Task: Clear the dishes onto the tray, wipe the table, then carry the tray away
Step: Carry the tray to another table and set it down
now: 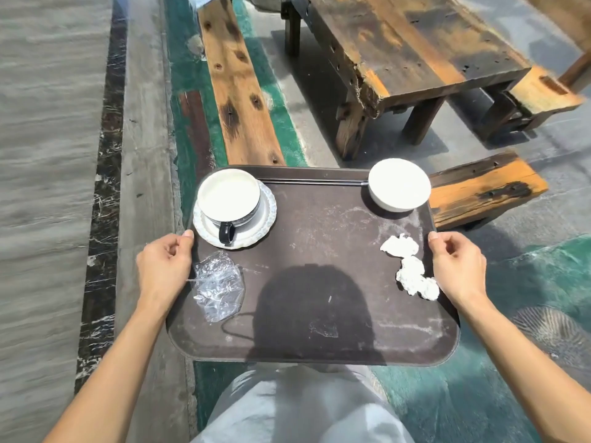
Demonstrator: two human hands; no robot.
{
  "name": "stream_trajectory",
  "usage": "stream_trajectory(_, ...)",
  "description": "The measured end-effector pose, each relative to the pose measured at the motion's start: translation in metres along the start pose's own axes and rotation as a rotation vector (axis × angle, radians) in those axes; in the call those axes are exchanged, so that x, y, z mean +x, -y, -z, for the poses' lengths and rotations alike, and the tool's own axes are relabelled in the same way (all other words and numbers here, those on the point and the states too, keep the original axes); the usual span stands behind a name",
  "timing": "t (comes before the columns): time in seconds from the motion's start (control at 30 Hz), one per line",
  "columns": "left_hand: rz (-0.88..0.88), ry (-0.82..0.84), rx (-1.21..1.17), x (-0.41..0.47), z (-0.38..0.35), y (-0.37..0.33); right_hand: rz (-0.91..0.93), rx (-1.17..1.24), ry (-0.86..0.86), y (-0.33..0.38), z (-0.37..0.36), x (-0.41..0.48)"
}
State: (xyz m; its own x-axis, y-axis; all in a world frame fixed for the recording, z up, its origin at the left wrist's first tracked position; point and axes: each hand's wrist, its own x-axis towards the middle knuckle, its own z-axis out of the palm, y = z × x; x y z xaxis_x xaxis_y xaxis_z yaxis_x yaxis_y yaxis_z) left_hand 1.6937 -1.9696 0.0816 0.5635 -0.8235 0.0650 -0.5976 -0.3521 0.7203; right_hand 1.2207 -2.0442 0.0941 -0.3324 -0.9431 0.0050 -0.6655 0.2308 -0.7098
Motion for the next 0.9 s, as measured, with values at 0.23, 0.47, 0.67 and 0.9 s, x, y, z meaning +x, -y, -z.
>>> stream_trajectory(0.23,0.007,0.035,-0.007,0.08,-0.035,-0.029,-0.026,-0.007,-0.016,0.024,-0.021,0.071)
stream_trajectory(0.47,0.0,0.035,0.011,0.16,-0.098,-0.074,-0.012,-0.015,-0.018,0.034,-0.041,0.18)
stream_trajectory(0.67,0.005,-0.008,-0.003,0.225,-0.159,-0.124,0.032,-0.007,-0.025,0.048,-0.048,0.293)
stream_trajectory(0.9,0.025,-0.012,-0.069,0.291,-0.213,-0.176,0.038,-0.036,-0.021,0.063,-0.059,0.402)
